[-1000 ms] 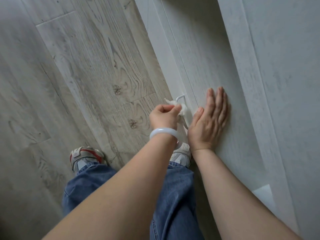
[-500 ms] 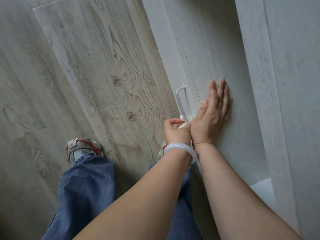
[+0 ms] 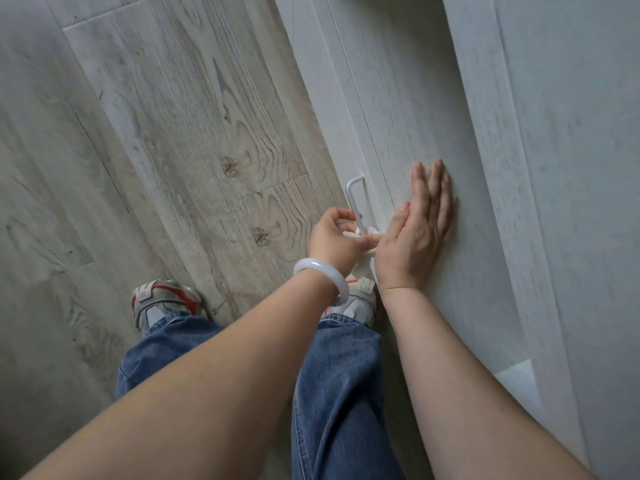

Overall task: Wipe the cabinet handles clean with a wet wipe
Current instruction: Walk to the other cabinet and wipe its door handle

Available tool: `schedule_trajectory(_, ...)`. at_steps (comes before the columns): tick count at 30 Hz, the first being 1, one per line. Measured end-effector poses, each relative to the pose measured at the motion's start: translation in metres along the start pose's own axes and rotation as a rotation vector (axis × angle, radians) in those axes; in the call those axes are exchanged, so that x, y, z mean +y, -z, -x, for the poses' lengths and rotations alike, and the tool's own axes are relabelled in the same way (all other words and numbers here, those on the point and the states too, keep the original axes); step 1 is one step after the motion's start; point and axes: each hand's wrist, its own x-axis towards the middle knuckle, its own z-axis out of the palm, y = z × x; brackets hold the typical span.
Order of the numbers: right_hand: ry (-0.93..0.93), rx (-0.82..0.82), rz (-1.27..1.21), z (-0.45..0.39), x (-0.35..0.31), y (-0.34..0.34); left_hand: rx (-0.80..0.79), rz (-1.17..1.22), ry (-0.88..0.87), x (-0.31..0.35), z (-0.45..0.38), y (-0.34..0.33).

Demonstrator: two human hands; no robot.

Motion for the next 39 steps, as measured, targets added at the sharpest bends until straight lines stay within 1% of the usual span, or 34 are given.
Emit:
schedule_trajectory(2, 0.010, -0.003, 0.008, 0.000, 0.000, 0.000, -0.014, -0.054, -0.013, 0.005, -0.002, 0.003)
schedule_trajectory(5, 0.012, -0.002, 0.019, 0.000, 0.002, -0.001, 0.017, -0.034, -0.022, 0.012, -0.002, 0.005)
schedule_trajectory(6, 0.014, 0.000, 0.022, 0.000, 0.002, -0.001, 0.041, 0.024, -0.022, 0.013, -0.002, 0.006)
schedule_trajectory(8, 0.020, 0.003, 0.041, 0.001, 0.002, -0.002, 0.073, 0.239, 0.006, 0.017, 0.001, 0.010)
schedule_trajectory(10, 0.028, 0.011, 0.048, 0.001, 0.002, -0.002, 0.039, 0.474, 0.041, 0.016, 0.004, 0.012)
schedule_trajectory(12, 0.033, 0.014, 0.045, 0.000, 0.002, -0.001, -0.031, 0.562, 0.073, 0.010, 0.010, 0.011)
schedule_trajectory(14, 0.033, 0.008, 0.049, 0.000, 0.001, -0.001, -0.074, 0.494, 0.097, -0.001, 0.016, 0.007)
schedule_trajectory(16, 0.028, 0.004, 0.050, 0.001, 0.000, -0.001, -0.075, 0.410, 0.112, -0.011, 0.018, 0.003)
schedule_trajectory(19, 0.014, -0.004, 0.034, 0.001, 0.002, -0.002, -0.037, 0.316, 0.130, -0.018, 0.016, -0.004)
schedule_trajectory(22, 0.016, 0.000, 0.029, 0.000, 0.003, -0.002, 0.005, 0.211, 0.111, -0.017, 0.013, -0.009)
schedule_trajectory(26, 0.044, 0.010, 0.027, 0.000, 0.002, -0.002, 0.050, 0.041, 0.094, 0.002, 0.003, -0.005)
schedule_trajectory(29, 0.049, 0.004, 0.023, -0.001, 0.001, -0.001, 0.025, -0.025, 0.090, 0.021, -0.002, 0.001)
schedule_trajectory(31, 0.044, -0.001, 0.014, 0.000, 0.000, 0.000, 0.055, 0.005, 0.058, 0.034, -0.005, 0.008)
schedule_trajectory(33, 0.033, -0.001, 0.014, 0.000, 0.000, 0.001, 0.122, 0.093, 0.025, 0.047, -0.008, 0.018)
schedule_trajectory(35, 0.023, -0.005, -0.003, -0.001, -0.001, 0.003, 0.131, 0.186, -0.008, 0.058, -0.012, 0.026)
schedule_trajectory(37, 0.011, -0.006, -0.054, -0.002, -0.002, 0.005, 0.032, 0.221, -0.012, 0.070, -0.013, 0.026)
schedule_trajectory(39, 0.022, -0.012, -0.093, -0.006, 0.000, 0.007, -0.073, 0.229, 0.044, 0.081, -0.009, 0.024)
